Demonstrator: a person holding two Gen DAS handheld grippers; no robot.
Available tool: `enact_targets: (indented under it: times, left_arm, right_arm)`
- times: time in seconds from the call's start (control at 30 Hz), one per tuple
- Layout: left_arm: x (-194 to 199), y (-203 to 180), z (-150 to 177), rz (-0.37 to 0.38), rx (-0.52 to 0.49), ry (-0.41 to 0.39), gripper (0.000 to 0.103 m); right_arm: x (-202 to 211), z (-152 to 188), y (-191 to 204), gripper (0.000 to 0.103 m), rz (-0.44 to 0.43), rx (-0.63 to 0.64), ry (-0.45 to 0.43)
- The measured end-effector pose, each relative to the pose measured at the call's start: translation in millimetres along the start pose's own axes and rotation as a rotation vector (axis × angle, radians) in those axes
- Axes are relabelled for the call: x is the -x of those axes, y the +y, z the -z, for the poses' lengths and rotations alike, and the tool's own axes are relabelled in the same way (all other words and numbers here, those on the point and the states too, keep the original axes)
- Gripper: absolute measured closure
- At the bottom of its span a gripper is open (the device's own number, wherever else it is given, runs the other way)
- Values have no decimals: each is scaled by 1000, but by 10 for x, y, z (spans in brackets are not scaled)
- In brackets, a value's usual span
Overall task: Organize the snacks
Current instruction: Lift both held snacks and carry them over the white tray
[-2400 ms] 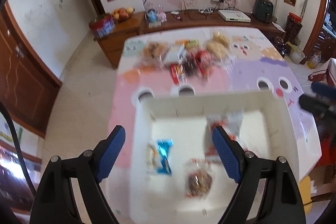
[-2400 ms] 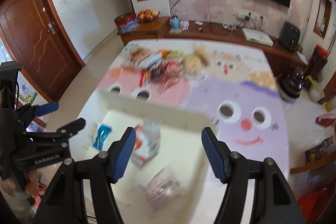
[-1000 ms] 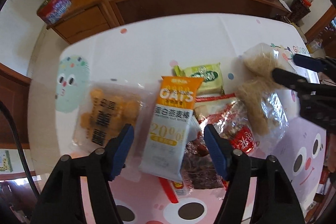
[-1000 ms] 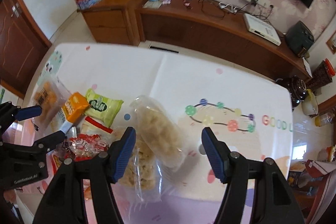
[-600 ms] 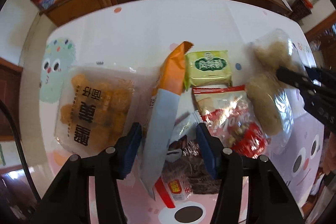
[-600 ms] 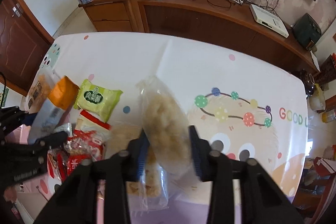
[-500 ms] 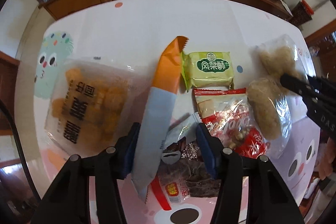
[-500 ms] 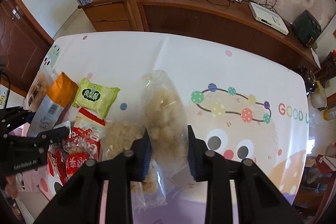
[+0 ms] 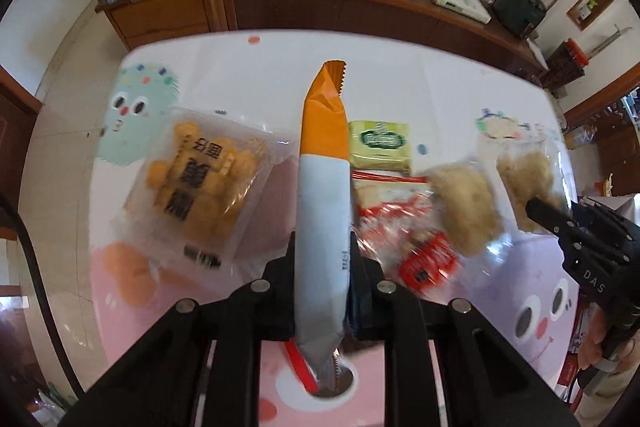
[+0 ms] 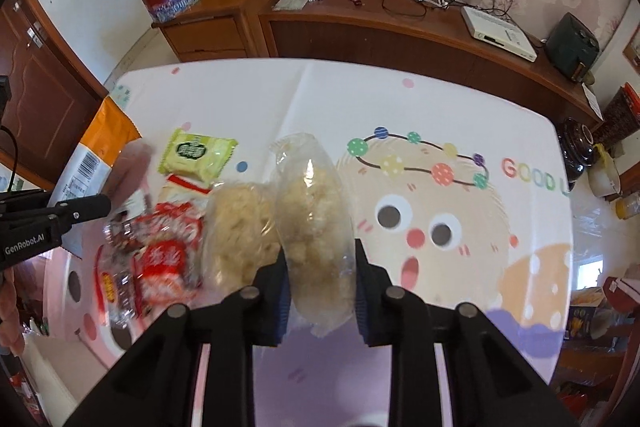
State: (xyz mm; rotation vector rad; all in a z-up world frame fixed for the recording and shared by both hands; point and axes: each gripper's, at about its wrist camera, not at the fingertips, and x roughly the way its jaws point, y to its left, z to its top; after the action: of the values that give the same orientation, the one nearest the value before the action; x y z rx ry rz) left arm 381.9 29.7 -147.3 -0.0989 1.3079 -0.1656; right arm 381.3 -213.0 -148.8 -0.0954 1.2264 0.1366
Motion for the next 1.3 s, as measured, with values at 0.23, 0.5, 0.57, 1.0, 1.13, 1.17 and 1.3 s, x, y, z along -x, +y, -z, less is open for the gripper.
enact_targets:
  times: [0.23, 0.5, 0.57, 1.0, 1.13, 1.17, 1.3]
  left_arm:
    - [912, -235, 455, 22, -89, -100, 87]
    - [1913, -561, 1428, -60, -187, -254, 87]
    - [2066, -583, 1691, -67, -192, -280, 87]
    - [2382, -596, 2799, -45, -134, -403, 86]
    - [2263, -584, 3016, -28, -104, -388, 86]
    - [2230, -586, 3075, -35, -102, -386, 86]
    - [2078, -582, 3280, -57, -93, -379, 86]
  right_arm:
    - [782, 301, 89, 77, -11, 5, -85]
    - [1776, 1002, 352, 77, -92, -4, -199]
    - [1972, 1236, 422, 77, -118, -13, -222]
    - [2568, 2465, 827, 77, -192, -66, -373]
    - [2566, 2739, 882, 77, -217, -99, -383]
    - [2563, 2814, 900, 77, -211, -100, -395]
    - [2529, 3012, 966, 77, -184, -93, -426]
